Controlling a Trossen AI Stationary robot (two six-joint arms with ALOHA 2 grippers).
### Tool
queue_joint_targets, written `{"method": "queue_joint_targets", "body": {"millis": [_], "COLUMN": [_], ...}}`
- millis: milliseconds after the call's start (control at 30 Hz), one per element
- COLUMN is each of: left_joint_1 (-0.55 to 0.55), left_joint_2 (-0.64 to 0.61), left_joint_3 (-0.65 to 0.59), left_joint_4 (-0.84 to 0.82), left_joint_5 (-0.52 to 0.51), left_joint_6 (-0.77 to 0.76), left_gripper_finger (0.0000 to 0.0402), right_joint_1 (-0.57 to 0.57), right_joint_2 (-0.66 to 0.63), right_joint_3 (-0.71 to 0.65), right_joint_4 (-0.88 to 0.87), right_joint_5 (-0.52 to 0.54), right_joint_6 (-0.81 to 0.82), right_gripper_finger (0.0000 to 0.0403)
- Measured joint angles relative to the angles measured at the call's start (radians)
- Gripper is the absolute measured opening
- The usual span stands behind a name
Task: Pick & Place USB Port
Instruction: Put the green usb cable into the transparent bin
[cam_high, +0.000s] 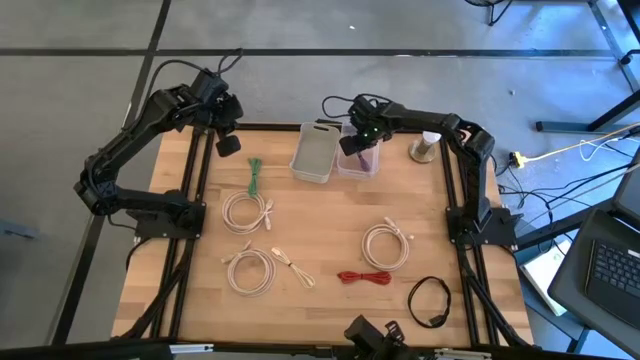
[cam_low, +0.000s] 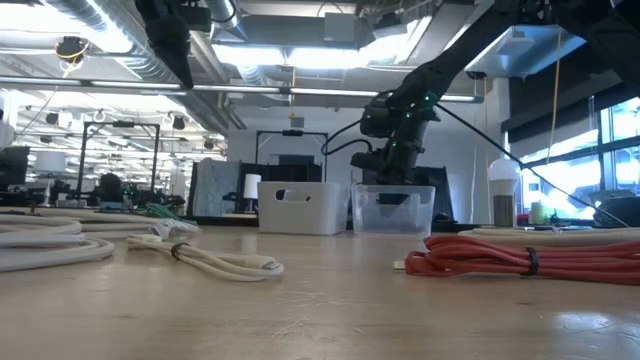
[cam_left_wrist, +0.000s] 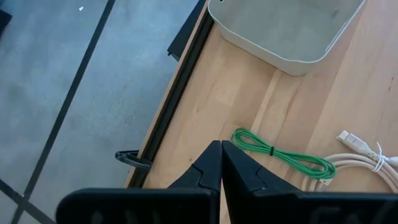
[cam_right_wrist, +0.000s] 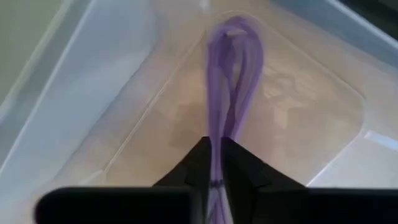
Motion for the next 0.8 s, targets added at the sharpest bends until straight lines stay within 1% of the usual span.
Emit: {"method": "queue_joint_targets", "body": {"millis": [233,333,433,533,667,800], "left_joint_1": [0.000,0.000,0.000,0.000,0.000,0.000], "left_joint_2": [0.000,0.000,0.000,0.000,0.000,0.000], "left_joint_3": [0.000,0.000,0.000,0.000,0.000,0.000], "left_joint_4": [0.000,0.000,-0.010,-0.023,-0.024,-0.039], "left_joint_5": [0.000,0.000,-0.001,-0.003,-0.009,-0.008], "left_joint_6": [0.000,0.000,0.000,0.000,-0.016,-0.083], "left_gripper_finger": [0.0003,0.0001,0.0002,0.0003,0.0001,0.0004], "right_joint_1": [0.006,0.006,0.006,0.013,0.028,0.041], "right_joint_2": [0.000,-0.002,-0.020,-0.061,-0.155,-0.272], "right_joint_3": [0.000,0.000,0.009,0.022,0.042,0.062], "right_joint_4": [0.025,0.016,-0.026,-0.066,-0.077,-0.104], "right_joint_5": [0.005,0.008,0.012,0.058,0.122,0.126], "right_joint_6": [-0.031,-0.032,-0.036,-0.048,-0.089,-0.119], "right_gripper_finger": [0.0114,0.0130,0.0131,0.0122,0.0106,0.0096]}}
